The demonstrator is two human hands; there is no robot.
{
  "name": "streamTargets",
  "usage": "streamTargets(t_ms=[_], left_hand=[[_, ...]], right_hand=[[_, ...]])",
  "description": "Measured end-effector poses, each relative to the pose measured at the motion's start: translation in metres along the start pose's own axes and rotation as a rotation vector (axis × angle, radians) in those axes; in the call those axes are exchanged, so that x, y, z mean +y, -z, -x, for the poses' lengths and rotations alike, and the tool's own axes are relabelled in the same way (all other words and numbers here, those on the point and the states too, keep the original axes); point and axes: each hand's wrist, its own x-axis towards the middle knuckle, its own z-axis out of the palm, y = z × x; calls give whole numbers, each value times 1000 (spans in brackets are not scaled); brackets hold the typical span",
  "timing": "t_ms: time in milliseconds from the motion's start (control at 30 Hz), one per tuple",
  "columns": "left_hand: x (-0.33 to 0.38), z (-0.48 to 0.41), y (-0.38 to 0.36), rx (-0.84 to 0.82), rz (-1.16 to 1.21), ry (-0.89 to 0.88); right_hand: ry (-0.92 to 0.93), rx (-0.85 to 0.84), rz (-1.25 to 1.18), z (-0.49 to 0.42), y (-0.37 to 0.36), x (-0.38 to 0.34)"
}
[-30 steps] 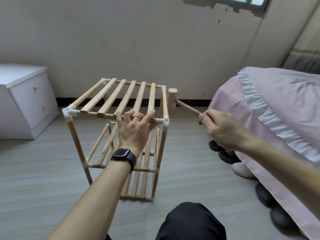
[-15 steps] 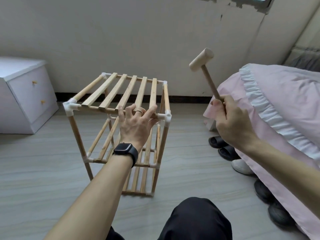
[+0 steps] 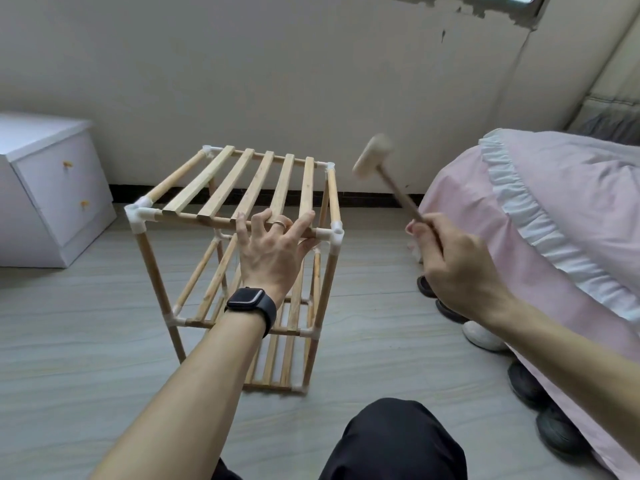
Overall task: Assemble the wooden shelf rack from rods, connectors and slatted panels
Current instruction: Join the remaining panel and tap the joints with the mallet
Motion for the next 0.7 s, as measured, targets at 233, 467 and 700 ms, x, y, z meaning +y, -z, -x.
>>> streamTargets(t_ms=[233,467,700], left_hand=[[-1,0,-1,-2,1,-12],[7,-2,0,-54,-19,10],[55,-7,6,-226,-23,-75]], right_hand=[[-4,-45,25,0,-1,3],[-94,-292,72,9,-2,2],[-195,-76,-383,-12,-2,-17]])
